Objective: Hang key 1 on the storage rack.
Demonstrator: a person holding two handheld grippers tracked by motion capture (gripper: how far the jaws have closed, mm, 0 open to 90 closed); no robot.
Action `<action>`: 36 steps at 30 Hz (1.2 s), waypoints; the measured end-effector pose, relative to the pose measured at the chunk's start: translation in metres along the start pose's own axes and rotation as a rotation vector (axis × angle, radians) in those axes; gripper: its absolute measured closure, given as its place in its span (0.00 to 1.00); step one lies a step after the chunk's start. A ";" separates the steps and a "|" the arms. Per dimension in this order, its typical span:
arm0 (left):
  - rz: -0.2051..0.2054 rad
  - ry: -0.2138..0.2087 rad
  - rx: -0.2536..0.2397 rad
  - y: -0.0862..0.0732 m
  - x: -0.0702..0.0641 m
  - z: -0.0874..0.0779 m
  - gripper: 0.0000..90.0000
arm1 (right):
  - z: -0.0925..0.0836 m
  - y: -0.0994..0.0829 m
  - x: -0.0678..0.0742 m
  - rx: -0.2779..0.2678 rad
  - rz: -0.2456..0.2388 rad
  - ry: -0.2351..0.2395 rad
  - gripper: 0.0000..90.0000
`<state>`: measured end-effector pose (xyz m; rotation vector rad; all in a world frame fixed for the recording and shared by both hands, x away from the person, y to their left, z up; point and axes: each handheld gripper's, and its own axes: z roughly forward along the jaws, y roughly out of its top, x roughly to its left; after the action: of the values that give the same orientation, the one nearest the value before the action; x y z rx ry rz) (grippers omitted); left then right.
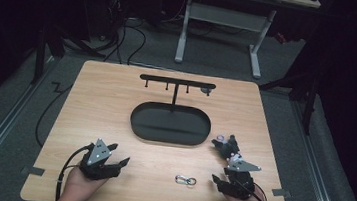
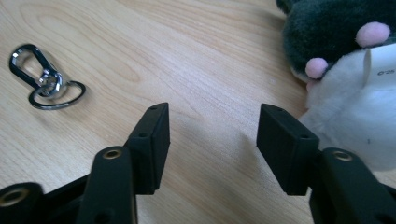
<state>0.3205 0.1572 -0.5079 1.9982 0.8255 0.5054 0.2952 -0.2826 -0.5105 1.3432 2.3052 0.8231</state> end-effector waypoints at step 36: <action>0.030 -0.026 0.011 -0.001 -0.005 0.001 0.39 | -0.013 0.035 -0.003 0.284 -0.037 0.067 0.43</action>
<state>0.3172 0.1535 -0.5092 2.0259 0.7850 0.4928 0.3127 -0.2756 -0.4778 1.3983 2.5679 0.5512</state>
